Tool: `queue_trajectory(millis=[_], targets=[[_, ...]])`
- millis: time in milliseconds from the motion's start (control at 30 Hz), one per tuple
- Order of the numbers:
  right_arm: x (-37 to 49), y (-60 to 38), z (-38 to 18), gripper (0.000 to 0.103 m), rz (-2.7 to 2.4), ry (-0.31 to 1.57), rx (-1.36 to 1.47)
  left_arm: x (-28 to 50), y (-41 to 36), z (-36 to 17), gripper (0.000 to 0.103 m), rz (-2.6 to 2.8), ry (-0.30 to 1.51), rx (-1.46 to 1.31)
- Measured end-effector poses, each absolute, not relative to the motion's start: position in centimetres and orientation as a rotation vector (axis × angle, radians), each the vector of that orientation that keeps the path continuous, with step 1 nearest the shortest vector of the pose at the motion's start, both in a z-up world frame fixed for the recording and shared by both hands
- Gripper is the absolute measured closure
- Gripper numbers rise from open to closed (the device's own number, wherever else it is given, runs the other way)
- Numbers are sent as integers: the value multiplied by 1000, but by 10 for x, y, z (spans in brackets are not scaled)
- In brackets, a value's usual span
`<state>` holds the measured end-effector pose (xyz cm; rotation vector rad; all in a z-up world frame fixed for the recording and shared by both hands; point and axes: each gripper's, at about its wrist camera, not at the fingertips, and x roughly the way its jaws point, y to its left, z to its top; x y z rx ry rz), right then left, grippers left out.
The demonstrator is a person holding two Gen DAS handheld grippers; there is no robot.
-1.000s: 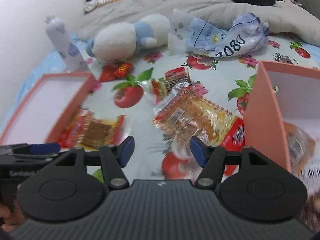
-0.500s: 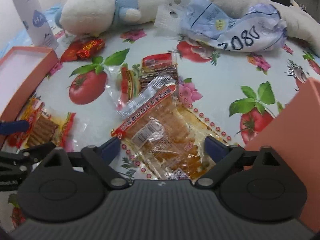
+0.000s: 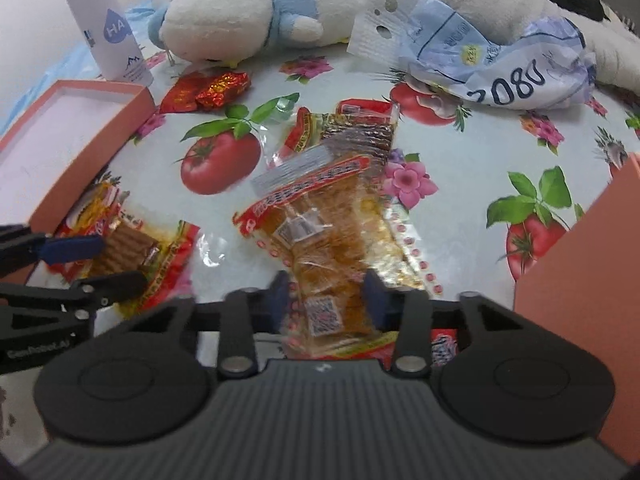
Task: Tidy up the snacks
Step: 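Grasp the brown dried-meat packet with the left gripper while the right gripper grasps a yellow packet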
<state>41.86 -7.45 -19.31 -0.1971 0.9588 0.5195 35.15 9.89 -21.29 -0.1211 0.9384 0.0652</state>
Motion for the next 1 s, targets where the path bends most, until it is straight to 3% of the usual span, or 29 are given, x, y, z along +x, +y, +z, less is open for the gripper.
queue_trajectory(millis=[133,467,1000], targets=[[402,-82,-186,76,526,970,-148,339,94,-208,47,62,951,-155],[327,-106,-152,77,527,947,-51,277,86,-179,47,64,944,-254],[209,-159,-76,76,497,833,116,173,52,-90,47,59,820,-285]])
